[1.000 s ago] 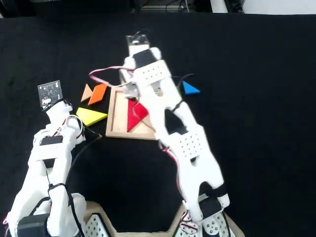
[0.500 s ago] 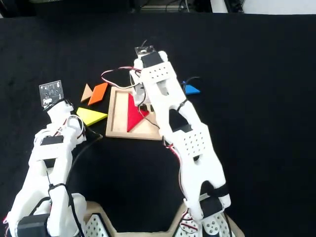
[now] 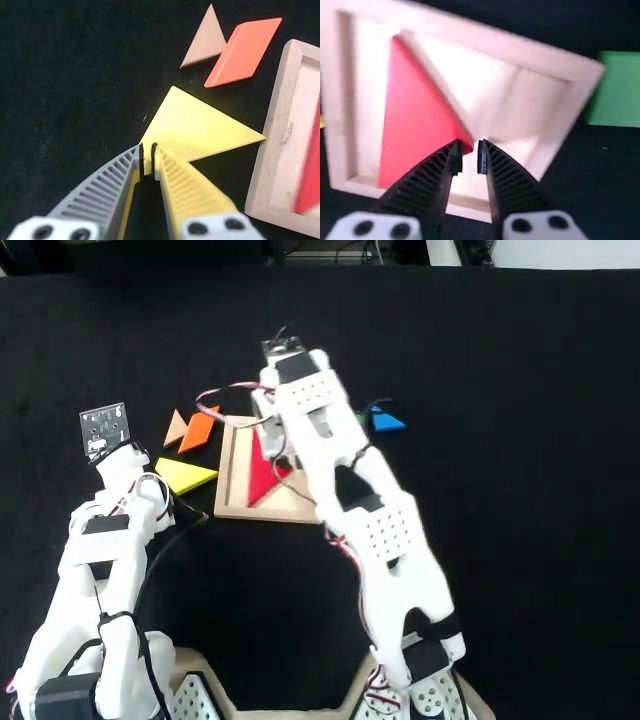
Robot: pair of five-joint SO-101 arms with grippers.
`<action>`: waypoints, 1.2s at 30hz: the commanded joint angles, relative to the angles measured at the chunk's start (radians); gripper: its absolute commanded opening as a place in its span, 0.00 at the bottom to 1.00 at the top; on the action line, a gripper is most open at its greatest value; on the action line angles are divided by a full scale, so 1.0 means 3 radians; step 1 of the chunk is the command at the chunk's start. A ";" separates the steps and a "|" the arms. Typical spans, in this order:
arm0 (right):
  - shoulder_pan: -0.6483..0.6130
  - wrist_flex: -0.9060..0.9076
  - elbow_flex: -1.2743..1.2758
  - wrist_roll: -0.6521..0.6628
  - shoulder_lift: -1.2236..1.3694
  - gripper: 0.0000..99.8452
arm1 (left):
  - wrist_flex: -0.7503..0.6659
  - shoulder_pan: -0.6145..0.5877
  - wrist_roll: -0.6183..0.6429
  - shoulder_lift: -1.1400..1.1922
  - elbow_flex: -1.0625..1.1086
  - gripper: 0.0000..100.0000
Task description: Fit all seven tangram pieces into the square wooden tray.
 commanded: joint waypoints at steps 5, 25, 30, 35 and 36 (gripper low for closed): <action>-0.0307 -0.0102 -0.0023 0.0036 -0.0028 0.06 | -0.0056 0.0028 0.0010 -0.0036 -0.0033 0.06; -0.0184 0.0194 -0.0340 0.0471 -0.0294 0.06 | -0.0056 0.0018 0.0010 -0.0036 -0.0033 0.06; 0.0184 0.0322 -0.0115 0.0762 -0.0570 0.04 | -0.0056 0.0018 0.0010 -0.0036 -0.0033 0.06; 0.0276 0.0292 0.0550 0.0818 -0.1102 0.04 | -0.0056 0.0023 0.0010 -0.0036 -0.0033 0.06; 0.0240 0.0230 0.0708 0.0818 -0.1169 0.04 | -0.0056 0.0028 0.0010 -0.0036 -0.0033 0.06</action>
